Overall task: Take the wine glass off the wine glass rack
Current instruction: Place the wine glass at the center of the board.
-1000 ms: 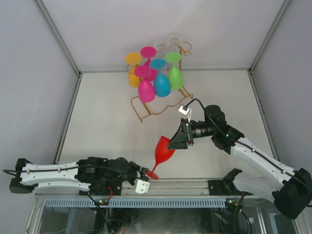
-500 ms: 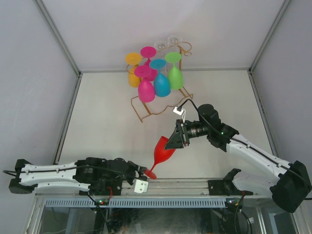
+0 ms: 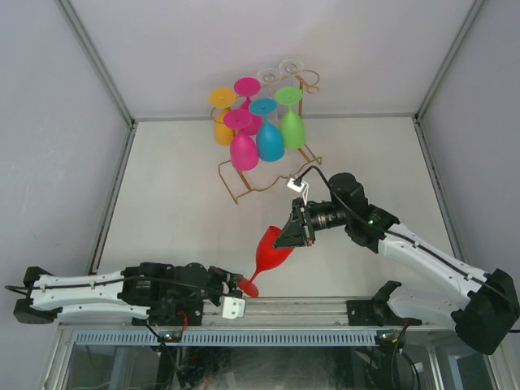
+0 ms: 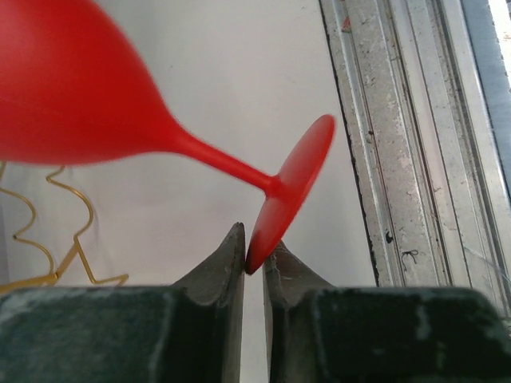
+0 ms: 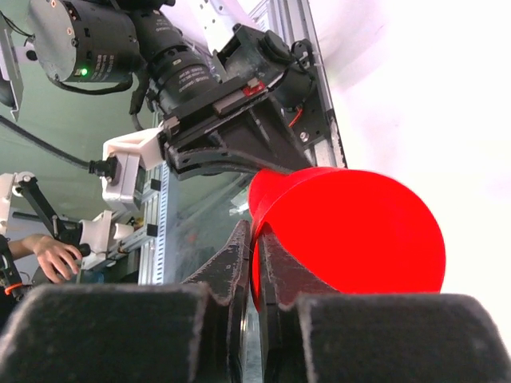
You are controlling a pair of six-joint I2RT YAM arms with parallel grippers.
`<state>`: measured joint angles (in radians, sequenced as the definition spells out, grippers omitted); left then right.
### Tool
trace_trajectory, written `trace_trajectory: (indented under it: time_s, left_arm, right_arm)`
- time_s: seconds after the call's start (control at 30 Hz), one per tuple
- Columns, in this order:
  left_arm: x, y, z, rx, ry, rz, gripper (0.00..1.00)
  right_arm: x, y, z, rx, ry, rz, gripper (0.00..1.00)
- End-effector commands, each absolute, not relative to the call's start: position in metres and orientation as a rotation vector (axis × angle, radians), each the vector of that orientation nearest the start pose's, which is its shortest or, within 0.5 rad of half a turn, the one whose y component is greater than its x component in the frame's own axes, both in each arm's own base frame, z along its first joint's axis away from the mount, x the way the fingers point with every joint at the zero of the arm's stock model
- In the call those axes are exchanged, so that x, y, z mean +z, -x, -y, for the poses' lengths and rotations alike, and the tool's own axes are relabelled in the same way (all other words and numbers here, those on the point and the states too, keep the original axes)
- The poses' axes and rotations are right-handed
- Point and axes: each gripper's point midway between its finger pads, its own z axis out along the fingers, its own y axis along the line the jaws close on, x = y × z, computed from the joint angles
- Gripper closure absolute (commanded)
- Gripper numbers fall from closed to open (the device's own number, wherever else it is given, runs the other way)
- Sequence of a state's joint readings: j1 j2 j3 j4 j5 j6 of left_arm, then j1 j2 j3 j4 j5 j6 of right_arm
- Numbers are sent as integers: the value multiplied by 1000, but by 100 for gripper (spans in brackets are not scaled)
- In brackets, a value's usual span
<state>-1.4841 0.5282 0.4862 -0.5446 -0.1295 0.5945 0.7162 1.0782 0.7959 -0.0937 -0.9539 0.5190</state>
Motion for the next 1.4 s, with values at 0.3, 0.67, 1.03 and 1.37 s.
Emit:
trace_trajectory:
  time_s: [0.3, 0.67, 1.03, 1.37]
  left_arm:
    - [178, -78, 233, -447, -1563, -1192, 1]
    - [218, -105, 227, -504, -1113, -1525, 0]
    - [208, -178, 164, -350, -511, -2043, 0]
    - [228, -191, 87, -363, 4, -1883, 0]
  right_arm:
    - [268, -105, -280, 1452, 874, -1968, 100]
    - [251, -149, -209, 615, 601, -2131, 100]
    - [227, -205, -175, 249, 403, -2205, 100]
    - [211, -227, -118, 148, 113, -2270, 100]
